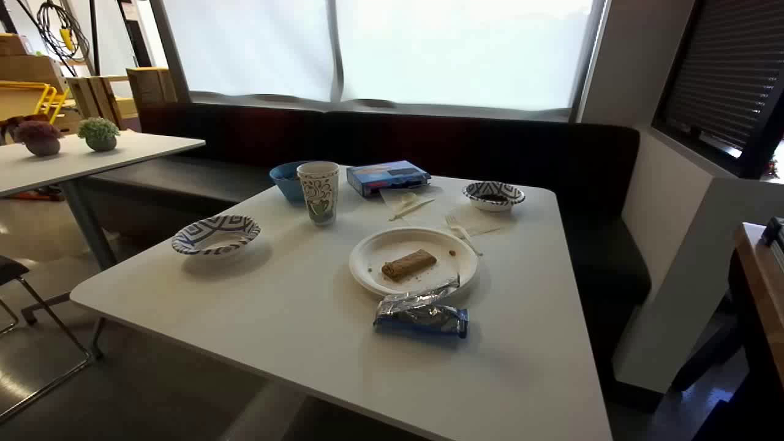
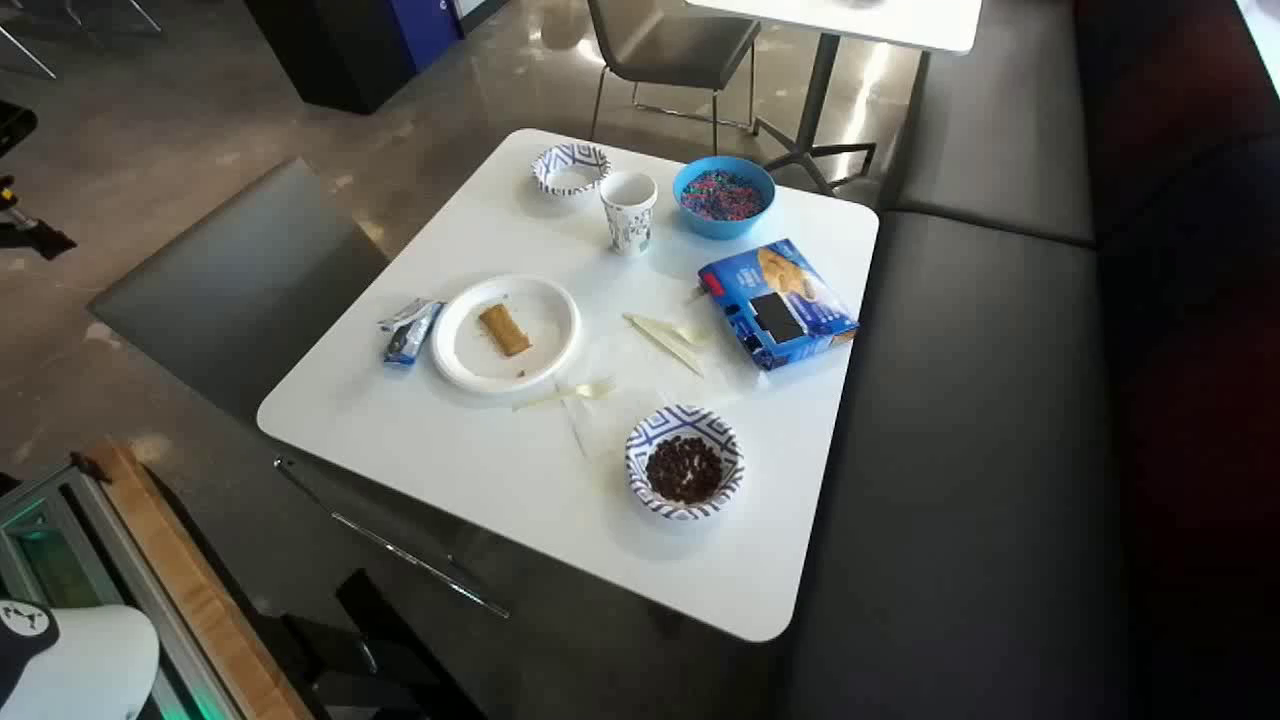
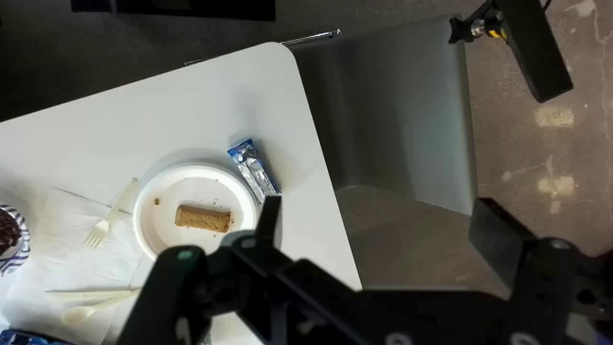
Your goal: Put one white knife on the white plate.
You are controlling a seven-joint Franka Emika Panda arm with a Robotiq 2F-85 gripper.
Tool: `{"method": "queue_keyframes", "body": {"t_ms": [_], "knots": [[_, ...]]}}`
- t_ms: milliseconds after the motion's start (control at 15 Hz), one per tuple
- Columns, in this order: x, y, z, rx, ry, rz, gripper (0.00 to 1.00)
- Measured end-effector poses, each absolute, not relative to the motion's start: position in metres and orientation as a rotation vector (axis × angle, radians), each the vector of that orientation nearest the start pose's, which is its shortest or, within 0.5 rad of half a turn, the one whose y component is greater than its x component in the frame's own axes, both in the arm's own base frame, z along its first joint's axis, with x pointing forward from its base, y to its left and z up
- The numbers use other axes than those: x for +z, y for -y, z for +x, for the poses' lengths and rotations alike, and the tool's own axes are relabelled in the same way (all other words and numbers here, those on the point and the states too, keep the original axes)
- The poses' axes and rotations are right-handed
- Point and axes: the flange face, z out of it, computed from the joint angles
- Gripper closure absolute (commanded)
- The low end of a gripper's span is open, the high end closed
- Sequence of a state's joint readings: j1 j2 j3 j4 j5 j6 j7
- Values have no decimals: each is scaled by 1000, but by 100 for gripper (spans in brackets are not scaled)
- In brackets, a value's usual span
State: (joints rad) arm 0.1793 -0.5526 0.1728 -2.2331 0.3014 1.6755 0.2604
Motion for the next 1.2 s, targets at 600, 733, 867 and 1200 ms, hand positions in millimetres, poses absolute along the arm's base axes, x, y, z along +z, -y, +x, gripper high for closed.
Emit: {"method": "queue_keyframes", "body": {"t_ms": [600,733,867,1200], "knots": [[576,-172,348,103,48,-2942,0],[578,-171,355,68,13,-2897,0],[575,-164,375,32,-81,-2819,0],[530,-111,449,-35,-407,-2695,0]]}}
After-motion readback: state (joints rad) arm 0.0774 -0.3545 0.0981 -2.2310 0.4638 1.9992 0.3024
